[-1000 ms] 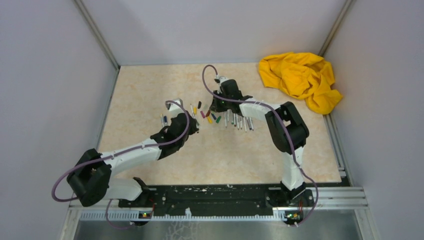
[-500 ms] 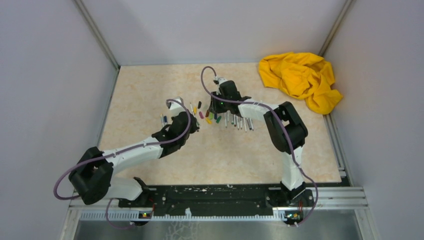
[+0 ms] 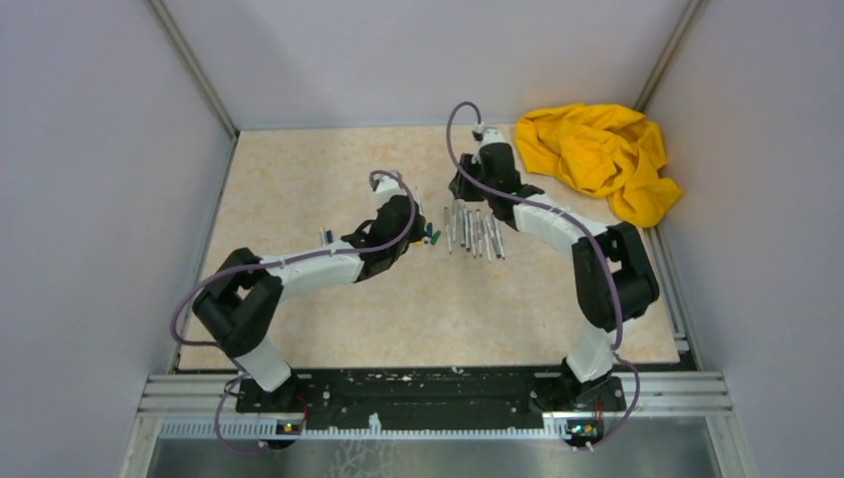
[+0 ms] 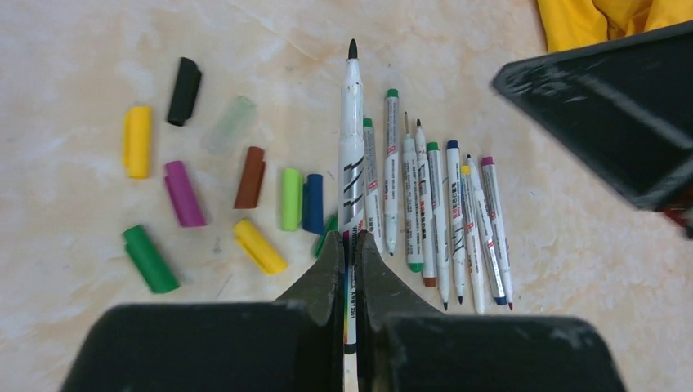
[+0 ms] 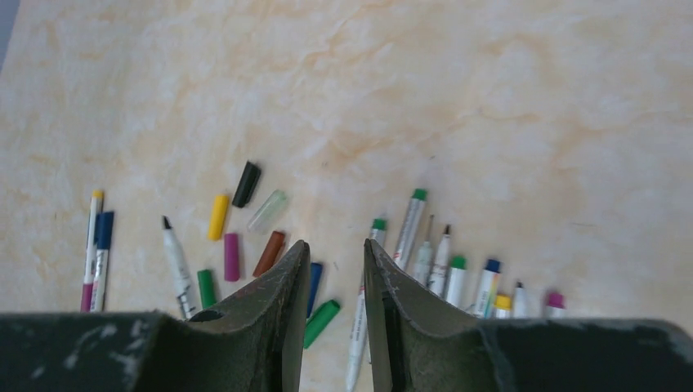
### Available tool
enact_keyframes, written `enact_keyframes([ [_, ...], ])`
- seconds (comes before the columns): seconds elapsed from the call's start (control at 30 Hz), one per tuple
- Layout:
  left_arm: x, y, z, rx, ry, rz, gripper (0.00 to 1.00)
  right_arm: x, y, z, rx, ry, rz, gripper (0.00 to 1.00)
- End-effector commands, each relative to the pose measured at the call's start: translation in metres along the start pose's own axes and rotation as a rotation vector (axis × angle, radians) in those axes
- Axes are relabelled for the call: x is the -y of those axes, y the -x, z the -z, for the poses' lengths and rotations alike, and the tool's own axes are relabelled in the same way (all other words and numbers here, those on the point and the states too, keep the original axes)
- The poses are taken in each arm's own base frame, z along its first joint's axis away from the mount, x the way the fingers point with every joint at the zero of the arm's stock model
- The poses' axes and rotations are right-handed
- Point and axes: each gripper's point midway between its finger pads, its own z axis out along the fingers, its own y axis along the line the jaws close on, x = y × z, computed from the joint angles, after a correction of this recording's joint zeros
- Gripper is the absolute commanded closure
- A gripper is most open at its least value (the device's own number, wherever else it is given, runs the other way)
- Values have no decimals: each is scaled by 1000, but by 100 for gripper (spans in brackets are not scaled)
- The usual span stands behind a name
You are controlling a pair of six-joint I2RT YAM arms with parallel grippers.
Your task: Open the pen caps
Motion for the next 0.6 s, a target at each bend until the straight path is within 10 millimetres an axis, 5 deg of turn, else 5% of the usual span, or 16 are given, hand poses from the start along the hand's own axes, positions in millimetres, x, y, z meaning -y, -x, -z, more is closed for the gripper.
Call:
enact_keyframes([
  [0.0,22,-13,-27,-43,-53,9,100,13,40,29,140,-35,-30,70],
  [0.23,36,-36,-61,-99,-65,-16,100,21,43,50,173,-51,-26,70],
  [0.57,35,-52,-79,-142,-32,-51,96,26,43,64,197,-71,-27,70],
])
